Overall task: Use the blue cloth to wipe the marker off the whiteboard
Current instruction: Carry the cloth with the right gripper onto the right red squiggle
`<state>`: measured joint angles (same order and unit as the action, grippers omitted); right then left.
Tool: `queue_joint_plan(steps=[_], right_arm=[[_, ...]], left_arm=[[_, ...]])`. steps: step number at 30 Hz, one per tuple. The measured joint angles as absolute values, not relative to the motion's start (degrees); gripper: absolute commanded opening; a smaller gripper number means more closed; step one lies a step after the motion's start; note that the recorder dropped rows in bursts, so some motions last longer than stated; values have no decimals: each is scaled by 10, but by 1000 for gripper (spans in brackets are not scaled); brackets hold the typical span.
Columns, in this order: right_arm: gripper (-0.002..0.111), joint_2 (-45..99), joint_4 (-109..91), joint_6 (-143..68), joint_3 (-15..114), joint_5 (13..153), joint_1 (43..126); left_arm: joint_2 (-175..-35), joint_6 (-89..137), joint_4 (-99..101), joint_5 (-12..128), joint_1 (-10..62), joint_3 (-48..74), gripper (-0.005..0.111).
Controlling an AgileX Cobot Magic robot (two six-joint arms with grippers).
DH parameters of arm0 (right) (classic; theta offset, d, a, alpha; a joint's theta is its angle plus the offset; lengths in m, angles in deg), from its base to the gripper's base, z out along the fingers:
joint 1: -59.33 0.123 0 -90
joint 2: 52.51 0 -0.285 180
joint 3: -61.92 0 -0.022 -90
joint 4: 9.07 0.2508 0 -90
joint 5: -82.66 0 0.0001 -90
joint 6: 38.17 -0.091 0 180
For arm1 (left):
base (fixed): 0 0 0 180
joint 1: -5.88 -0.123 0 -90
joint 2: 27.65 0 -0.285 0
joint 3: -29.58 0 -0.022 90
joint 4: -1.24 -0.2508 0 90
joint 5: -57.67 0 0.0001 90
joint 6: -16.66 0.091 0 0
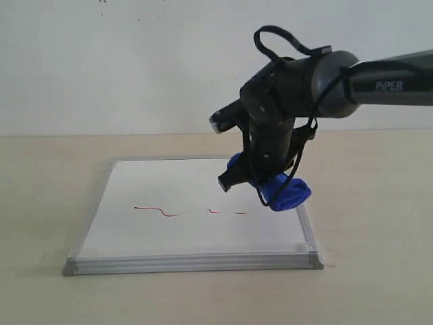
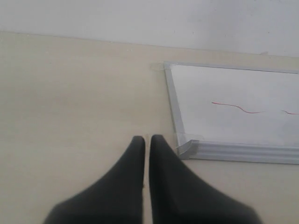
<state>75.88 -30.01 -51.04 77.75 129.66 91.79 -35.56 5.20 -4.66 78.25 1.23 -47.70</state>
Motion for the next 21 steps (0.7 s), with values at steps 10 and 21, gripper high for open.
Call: queue_joint_plan(steps=[10, 21], right_arm=[[0, 780, -313, -523, 742, 1246, 901], [0, 790, -314, -554, 668, 1118, 879]], left_arm=[[-356, 52, -47, 782, 12, -477, 4], [-356, 52, -47, 782, 12, -477, 4]])
